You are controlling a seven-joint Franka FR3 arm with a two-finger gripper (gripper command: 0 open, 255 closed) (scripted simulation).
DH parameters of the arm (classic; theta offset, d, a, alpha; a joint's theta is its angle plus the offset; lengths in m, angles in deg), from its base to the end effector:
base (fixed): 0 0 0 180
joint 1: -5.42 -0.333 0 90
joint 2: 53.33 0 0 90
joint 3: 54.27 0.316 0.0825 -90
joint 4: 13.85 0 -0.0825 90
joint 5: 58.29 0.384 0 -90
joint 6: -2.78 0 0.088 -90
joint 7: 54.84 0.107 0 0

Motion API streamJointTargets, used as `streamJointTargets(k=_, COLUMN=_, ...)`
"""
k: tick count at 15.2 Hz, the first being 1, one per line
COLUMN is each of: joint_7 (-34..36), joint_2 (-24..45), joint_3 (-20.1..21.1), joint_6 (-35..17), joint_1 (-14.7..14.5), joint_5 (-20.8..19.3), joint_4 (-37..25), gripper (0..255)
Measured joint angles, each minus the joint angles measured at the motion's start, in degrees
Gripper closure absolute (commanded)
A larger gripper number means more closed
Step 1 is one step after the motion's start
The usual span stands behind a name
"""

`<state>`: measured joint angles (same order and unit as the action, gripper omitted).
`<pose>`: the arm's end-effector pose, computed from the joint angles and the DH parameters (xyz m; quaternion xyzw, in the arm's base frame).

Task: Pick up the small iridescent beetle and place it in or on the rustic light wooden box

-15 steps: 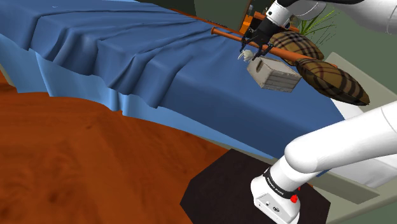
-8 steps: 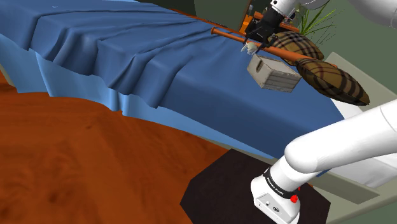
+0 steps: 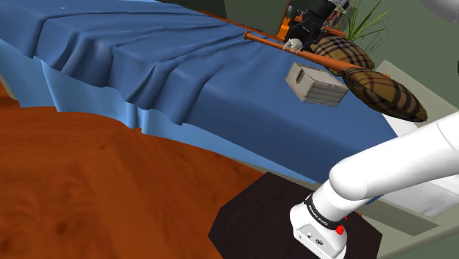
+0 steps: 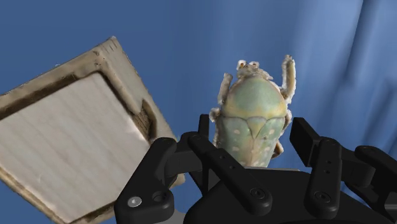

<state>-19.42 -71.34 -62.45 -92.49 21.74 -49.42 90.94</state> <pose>0.4230 -0.1889 0.6703 -0.8600 0.4953 -0.0621 0.1058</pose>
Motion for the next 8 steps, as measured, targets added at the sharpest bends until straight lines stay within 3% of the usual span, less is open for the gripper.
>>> streamJointTargets(k=8, joint_7=-9.0, joint_2=-1.7, joint_3=-6.7, joint_6=4.2, joint_1=3.2, joint_5=-1.3, joint_4=-0.9, gripper=255)
